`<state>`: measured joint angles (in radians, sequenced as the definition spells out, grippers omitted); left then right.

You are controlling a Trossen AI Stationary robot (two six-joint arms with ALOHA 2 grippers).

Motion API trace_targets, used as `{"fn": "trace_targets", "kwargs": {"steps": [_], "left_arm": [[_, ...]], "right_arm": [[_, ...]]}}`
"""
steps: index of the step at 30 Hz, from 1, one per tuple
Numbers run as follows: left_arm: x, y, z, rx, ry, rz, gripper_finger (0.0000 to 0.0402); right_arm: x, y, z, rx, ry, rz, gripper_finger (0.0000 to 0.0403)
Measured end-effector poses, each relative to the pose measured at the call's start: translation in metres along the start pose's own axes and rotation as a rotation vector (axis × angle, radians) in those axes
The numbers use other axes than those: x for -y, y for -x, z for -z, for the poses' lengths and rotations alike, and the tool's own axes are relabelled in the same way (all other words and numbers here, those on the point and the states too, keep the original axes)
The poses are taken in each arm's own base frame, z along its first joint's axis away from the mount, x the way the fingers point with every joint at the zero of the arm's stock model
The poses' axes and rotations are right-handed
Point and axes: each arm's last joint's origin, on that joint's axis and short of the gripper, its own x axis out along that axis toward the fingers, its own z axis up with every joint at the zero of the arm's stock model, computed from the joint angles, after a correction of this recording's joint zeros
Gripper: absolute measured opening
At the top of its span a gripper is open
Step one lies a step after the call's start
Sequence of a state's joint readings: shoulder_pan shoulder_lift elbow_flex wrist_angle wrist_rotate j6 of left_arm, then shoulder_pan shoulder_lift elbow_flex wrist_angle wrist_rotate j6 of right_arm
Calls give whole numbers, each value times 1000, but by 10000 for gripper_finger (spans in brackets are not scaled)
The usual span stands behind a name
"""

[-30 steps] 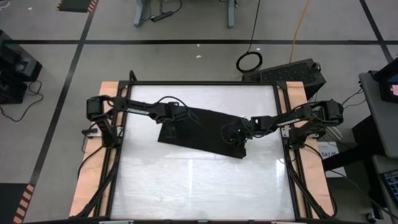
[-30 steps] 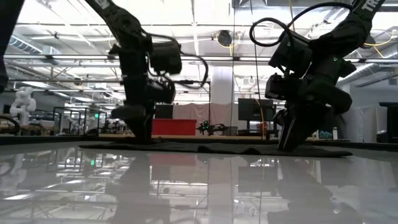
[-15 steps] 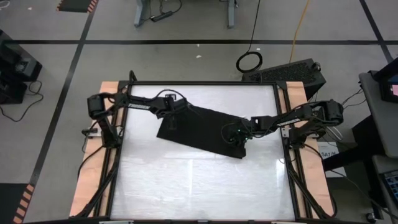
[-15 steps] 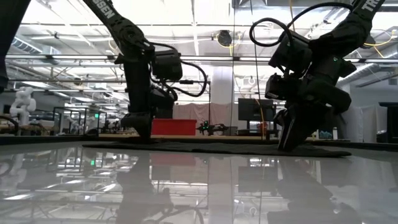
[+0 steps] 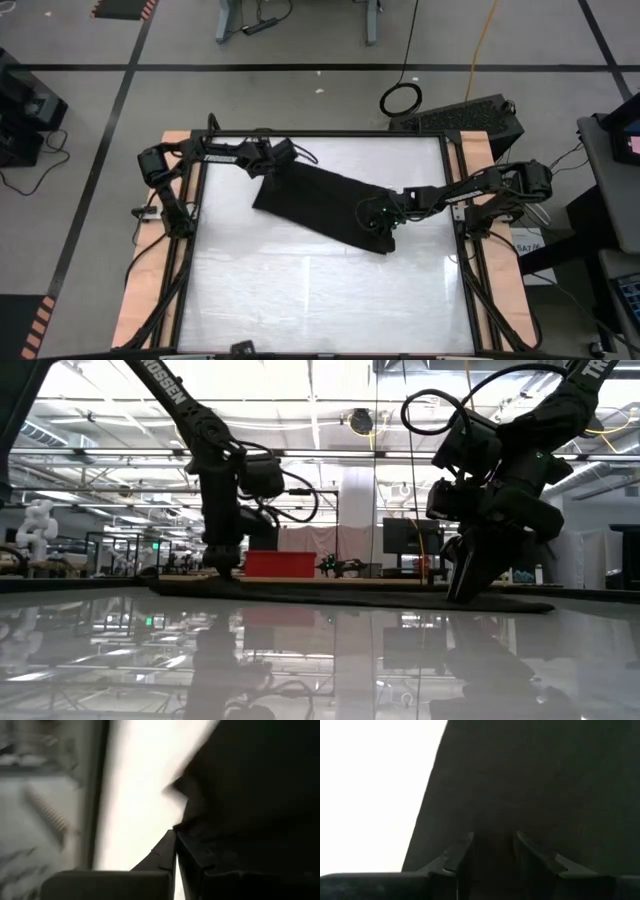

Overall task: Roll towel
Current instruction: Roll the black towel

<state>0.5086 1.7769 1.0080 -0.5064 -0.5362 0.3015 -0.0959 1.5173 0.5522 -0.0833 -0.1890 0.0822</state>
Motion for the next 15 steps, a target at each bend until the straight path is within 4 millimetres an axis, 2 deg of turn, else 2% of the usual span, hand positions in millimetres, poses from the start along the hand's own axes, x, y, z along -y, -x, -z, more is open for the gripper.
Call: {"fn": "trace_targets", "kwargs": {"steps": [5, 9, 12, 15], "left_arm": [[-15, -6, 7, -85, 41, -170, 54], [-17, -1, 6, -64, 99, -174, 76], [-9, 11, 2, 19, 137, -32, 86], [10, 26, -8, 150, 125, 222, 88]], "right_arm": [[0, 0, 0, -1, -4, 0, 132], [0, 0, 0, -1, -5, 1, 132], [0, 1, -1, 11, -18, 4, 132], [-1, 7, -1, 27, -28, 11, 132]]}}
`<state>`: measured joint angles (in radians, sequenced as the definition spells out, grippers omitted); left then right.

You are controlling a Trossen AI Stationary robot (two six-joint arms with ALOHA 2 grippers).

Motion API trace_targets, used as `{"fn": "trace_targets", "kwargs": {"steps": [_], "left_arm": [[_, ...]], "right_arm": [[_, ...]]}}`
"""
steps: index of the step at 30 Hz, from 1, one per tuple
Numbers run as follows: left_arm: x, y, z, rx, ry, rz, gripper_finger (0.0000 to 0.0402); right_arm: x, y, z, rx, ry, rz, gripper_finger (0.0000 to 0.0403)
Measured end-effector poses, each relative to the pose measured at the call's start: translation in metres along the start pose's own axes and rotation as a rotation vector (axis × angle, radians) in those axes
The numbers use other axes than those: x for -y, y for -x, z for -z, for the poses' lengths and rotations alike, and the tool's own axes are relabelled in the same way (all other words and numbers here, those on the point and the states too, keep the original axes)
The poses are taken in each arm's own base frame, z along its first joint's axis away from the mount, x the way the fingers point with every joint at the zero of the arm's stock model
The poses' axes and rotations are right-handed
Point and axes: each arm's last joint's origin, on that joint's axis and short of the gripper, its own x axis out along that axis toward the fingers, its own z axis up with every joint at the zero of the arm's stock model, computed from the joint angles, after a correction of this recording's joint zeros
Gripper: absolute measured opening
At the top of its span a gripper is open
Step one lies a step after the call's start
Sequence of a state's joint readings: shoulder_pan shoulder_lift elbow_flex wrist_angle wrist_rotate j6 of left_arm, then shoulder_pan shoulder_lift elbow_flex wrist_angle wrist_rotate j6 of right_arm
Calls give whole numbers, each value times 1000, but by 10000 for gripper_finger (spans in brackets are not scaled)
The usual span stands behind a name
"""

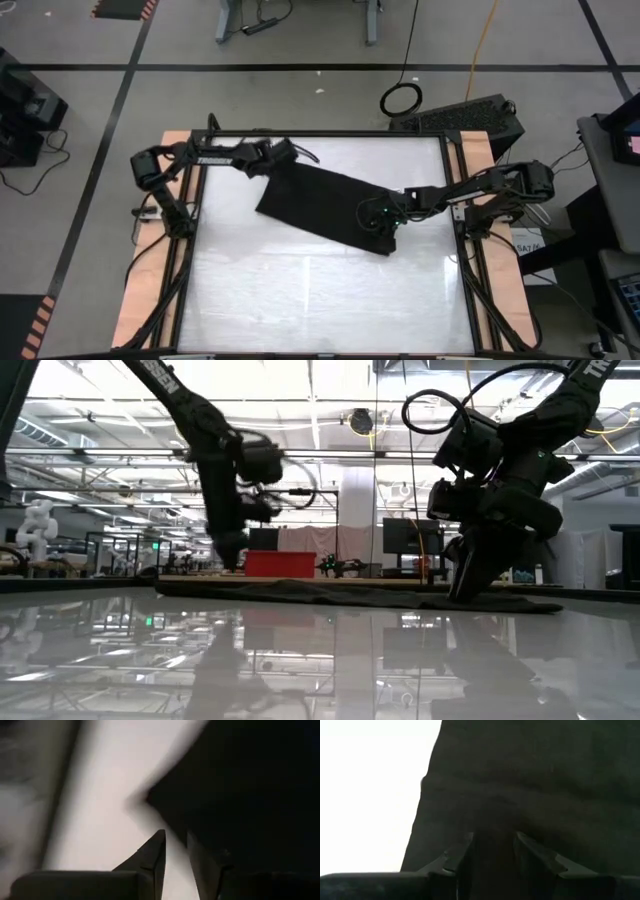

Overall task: Roll towel
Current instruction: Roll the black towel

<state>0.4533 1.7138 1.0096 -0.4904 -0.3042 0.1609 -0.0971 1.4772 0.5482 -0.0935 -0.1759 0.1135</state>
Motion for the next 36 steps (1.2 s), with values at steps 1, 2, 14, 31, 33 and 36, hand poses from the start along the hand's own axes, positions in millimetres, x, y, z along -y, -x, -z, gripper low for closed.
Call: {"fn": "trace_targets", "kwargs": {"steps": [1, 2, 14, 31, 33, 36], "left_arm": [[10, 3, -3, 29, -17, 78, 89], [20, 6, -5, 55, -40, 147, 89], [113, 25, -7, 148, -301, 332, 89], [88, -13, -8, 61, -613, 46, 89], [82, -16, -10, 65, -669, 0, 89], [69, -20, -16, 64, -698, -59, 89]], "right_arm": [[0, 3, 0, 4, 0, 2, 132], [-1, 7, 0, 16, 1, 3, 132], [-2, 40, 4, 51, -33, 163, 159], [-36, 2, 26, -93, -220, -28, 153], [-52, -3, 24, -39, -212, -86, 151], [-74, -11, 20, 45, -198, -188, 150]]}}
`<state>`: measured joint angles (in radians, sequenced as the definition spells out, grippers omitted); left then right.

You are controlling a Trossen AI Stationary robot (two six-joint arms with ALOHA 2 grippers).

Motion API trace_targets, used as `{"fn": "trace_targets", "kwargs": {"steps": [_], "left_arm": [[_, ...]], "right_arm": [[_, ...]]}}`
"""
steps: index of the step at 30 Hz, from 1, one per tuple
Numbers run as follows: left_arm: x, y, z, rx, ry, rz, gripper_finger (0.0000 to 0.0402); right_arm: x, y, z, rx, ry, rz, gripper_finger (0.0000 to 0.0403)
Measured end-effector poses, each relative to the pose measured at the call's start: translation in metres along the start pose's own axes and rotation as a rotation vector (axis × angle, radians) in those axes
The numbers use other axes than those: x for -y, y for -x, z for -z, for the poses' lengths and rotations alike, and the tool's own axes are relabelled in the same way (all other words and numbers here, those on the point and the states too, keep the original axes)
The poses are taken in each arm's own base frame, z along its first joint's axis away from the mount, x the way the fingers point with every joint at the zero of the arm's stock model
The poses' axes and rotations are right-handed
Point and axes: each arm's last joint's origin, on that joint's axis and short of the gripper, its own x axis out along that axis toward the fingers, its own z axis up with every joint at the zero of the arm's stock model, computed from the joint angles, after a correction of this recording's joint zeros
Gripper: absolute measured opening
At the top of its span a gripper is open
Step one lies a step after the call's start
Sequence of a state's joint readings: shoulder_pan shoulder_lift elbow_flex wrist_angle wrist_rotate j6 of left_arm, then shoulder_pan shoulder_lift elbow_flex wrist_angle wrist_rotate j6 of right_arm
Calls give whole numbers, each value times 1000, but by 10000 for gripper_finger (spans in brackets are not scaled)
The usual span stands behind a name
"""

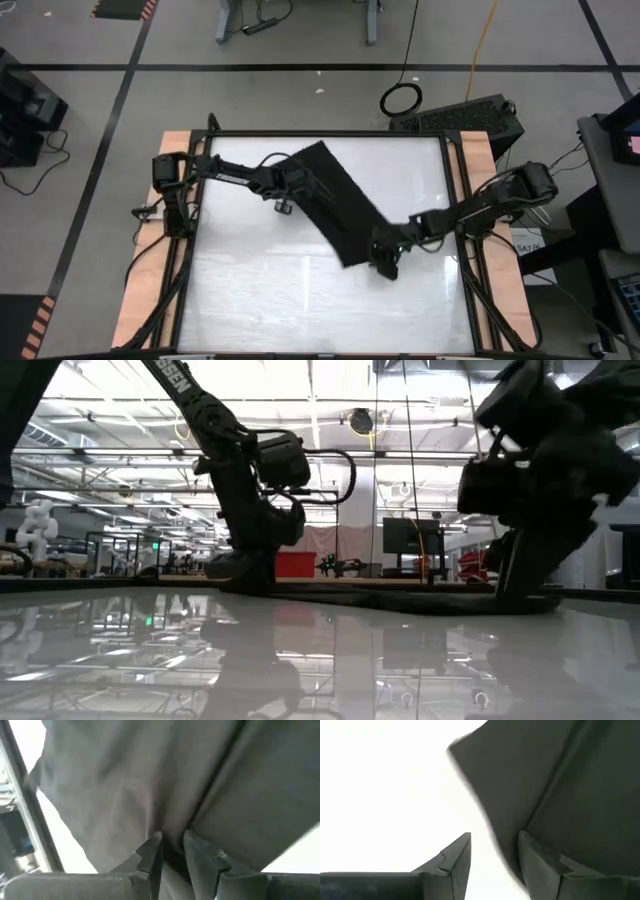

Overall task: Roll towel
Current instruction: Roll the black towel

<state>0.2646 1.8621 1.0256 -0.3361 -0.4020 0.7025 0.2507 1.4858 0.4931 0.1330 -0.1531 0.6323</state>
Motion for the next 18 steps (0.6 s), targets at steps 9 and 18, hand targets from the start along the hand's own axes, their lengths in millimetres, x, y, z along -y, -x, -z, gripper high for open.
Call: {"fn": "trace_targets", "kwargs": {"steps": [9, 18], "left_arm": [[-36, 30, -11, 7, 74, -165, 89], [-35, 86, -28, 170, 134, -200, 89]], "right_arm": [[-27, -6, -8, 89, 73, -129, 150], [-31, 15, -11, 144, 203, -94, 150]]}}
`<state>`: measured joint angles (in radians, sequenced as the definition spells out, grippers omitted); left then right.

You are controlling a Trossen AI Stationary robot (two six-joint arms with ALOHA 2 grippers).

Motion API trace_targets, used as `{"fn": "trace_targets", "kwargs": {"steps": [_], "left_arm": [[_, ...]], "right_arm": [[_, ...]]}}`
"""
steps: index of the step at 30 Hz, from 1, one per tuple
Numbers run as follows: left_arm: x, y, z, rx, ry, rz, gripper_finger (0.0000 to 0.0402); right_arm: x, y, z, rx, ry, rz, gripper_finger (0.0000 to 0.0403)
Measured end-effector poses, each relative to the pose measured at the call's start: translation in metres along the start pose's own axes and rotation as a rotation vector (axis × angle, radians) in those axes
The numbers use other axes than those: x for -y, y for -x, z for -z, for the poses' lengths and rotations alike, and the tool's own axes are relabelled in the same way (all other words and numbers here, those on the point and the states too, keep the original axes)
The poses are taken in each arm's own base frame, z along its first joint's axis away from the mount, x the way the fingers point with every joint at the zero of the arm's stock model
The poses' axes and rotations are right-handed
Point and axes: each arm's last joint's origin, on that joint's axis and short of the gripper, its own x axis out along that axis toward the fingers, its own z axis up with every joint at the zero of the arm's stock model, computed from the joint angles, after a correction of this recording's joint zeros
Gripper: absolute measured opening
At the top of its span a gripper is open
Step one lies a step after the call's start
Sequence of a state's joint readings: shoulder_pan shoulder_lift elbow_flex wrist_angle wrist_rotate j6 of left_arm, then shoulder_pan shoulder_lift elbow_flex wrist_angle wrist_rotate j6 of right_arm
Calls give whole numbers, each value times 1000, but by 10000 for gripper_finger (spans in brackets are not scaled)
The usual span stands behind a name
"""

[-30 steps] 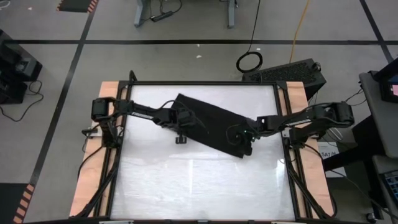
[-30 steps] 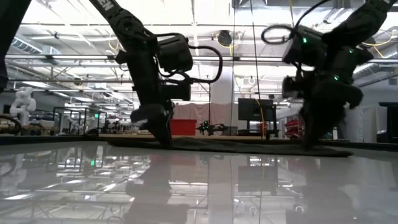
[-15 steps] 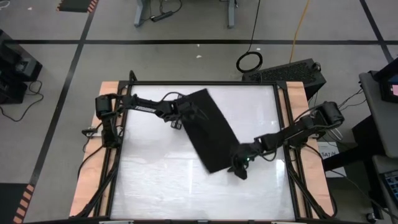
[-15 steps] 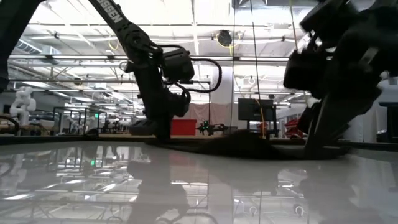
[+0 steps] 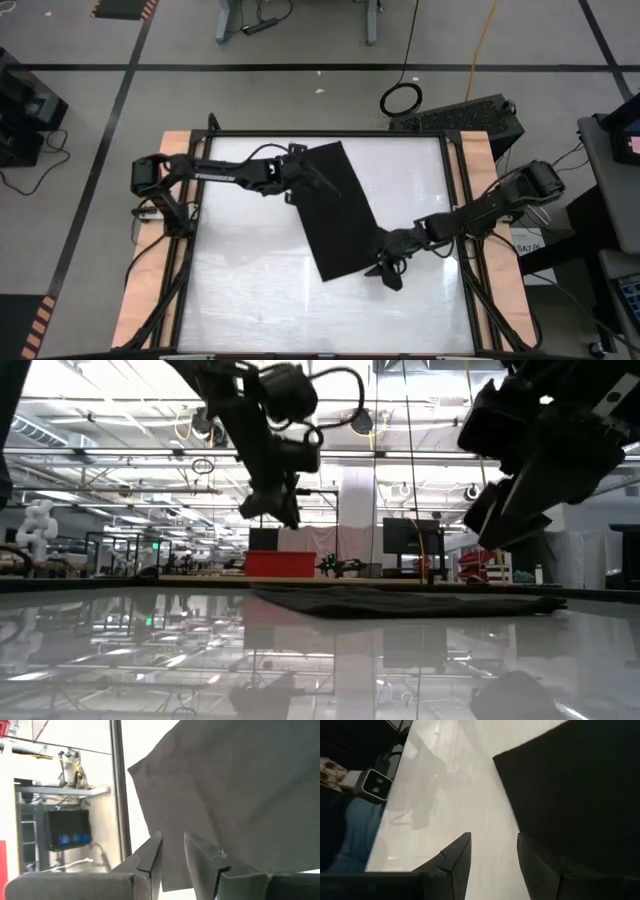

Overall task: Roll towel
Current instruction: Roll the black towel

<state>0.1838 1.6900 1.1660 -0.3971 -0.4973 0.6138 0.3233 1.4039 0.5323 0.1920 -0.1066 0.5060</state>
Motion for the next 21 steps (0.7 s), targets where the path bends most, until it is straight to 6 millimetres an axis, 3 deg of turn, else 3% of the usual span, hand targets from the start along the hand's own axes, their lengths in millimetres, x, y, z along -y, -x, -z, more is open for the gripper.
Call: {"fn": "trace_targets", "kwargs": {"steps": [4, 11, 21], "left_arm": [[9, 15, -7, 49, 22, 46, 89], [28, 24, -9, 29, 58, 155, 89], [41, 30, -3, -37, 152, 293, 89]], "right_arm": [[1, 12, 0, 1, 51, 64, 150], [2, 30, 2, -2, 102, 157, 150], [8, 38, 11, -88, 120, 251, 150]]}}
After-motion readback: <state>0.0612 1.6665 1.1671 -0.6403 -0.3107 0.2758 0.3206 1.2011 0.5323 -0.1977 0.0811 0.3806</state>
